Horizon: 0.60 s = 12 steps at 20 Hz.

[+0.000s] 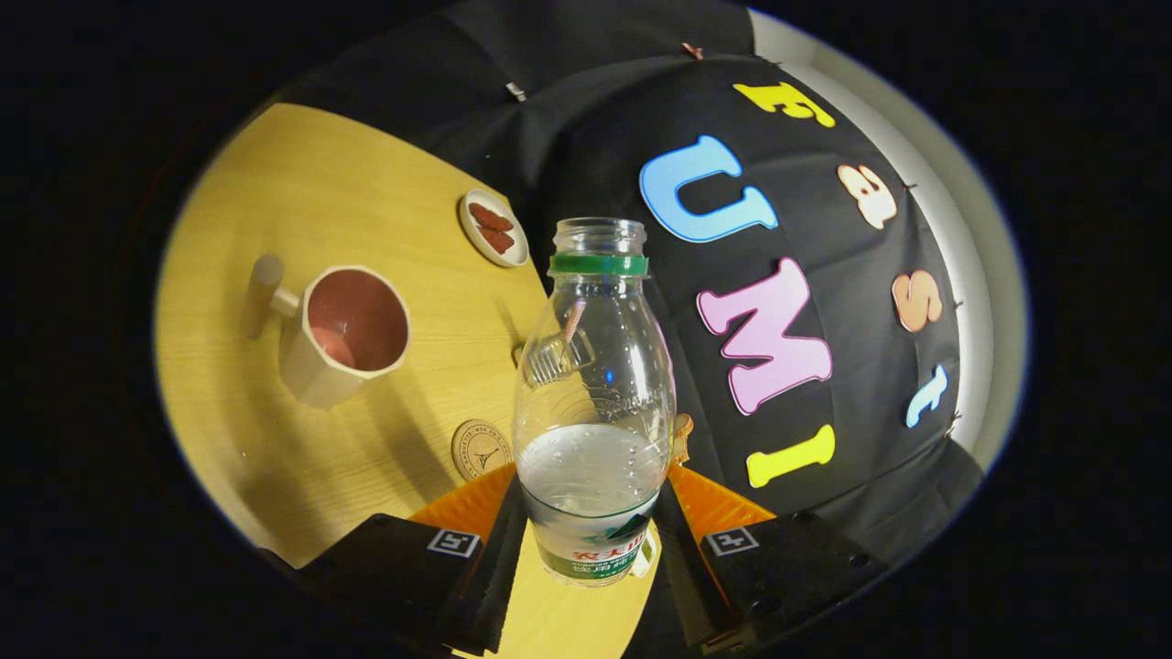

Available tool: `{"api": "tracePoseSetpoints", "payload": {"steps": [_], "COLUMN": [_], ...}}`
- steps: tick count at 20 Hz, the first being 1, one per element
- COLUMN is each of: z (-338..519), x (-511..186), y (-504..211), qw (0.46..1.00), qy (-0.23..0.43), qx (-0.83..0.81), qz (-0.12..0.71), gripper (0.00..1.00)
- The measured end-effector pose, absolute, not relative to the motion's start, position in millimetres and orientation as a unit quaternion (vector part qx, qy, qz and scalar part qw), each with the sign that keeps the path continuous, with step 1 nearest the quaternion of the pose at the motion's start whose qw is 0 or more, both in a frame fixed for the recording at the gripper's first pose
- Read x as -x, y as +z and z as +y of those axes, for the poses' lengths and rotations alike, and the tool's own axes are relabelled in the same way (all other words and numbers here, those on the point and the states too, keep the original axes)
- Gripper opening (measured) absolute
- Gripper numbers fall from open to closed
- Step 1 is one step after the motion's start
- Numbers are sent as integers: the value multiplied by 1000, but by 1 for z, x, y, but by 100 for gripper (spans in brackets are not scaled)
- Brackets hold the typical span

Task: Take the bottle from table, then pour the juice into the cup, finally place the bottle on the coaster

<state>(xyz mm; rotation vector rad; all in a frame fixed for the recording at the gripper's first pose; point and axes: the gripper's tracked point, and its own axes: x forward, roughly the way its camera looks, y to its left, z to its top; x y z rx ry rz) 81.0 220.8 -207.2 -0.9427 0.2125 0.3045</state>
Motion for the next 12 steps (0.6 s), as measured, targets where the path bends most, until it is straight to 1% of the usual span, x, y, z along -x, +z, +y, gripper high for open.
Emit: {"api": "tracePoseSetpoints", "payload": {"steps": [5, 12], "z": [226, 225], "x": [-79, -86], "y": [-224, -233], "qw": [846, 785], "qy": [162, 169], "qx": [493, 582], "qz": [125, 125], "gripper": [74, 74]}}
